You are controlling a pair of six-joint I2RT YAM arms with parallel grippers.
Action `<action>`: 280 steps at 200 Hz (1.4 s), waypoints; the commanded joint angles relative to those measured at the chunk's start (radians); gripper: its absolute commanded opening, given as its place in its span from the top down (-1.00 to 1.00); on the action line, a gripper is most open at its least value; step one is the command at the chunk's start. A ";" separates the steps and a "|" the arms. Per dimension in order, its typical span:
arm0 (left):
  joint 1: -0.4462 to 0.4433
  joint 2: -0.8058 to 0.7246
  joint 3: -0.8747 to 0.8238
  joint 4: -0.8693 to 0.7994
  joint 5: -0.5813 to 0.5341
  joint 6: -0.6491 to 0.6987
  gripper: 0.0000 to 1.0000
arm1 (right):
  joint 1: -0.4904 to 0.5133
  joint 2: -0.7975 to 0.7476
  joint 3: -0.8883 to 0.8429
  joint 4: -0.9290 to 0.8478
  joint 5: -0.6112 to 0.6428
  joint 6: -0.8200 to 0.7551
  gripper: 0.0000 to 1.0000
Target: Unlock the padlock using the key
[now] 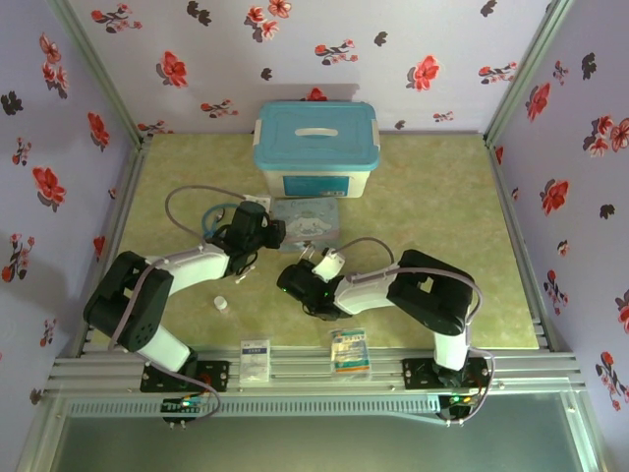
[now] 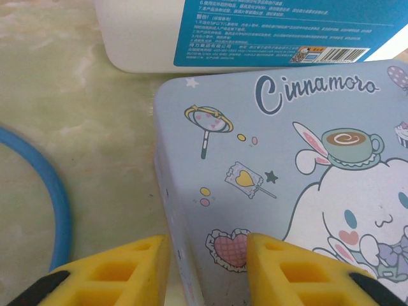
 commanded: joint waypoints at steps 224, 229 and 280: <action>0.075 -0.088 -0.060 0.029 0.133 -0.188 -0.24 | -0.084 -0.015 -0.141 0.279 0.069 -0.047 0.65; 0.075 -0.092 -0.051 0.039 0.143 -0.205 -0.33 | -0.084 -0.012 -0.142 0.278 0.067 -0.045 0.66; 0.063 0.012 -0.014 0.172 0.203 -0.333 -0.61 | -0.072 -0.027 -0.140 0.266 0.082 -0.067 0.67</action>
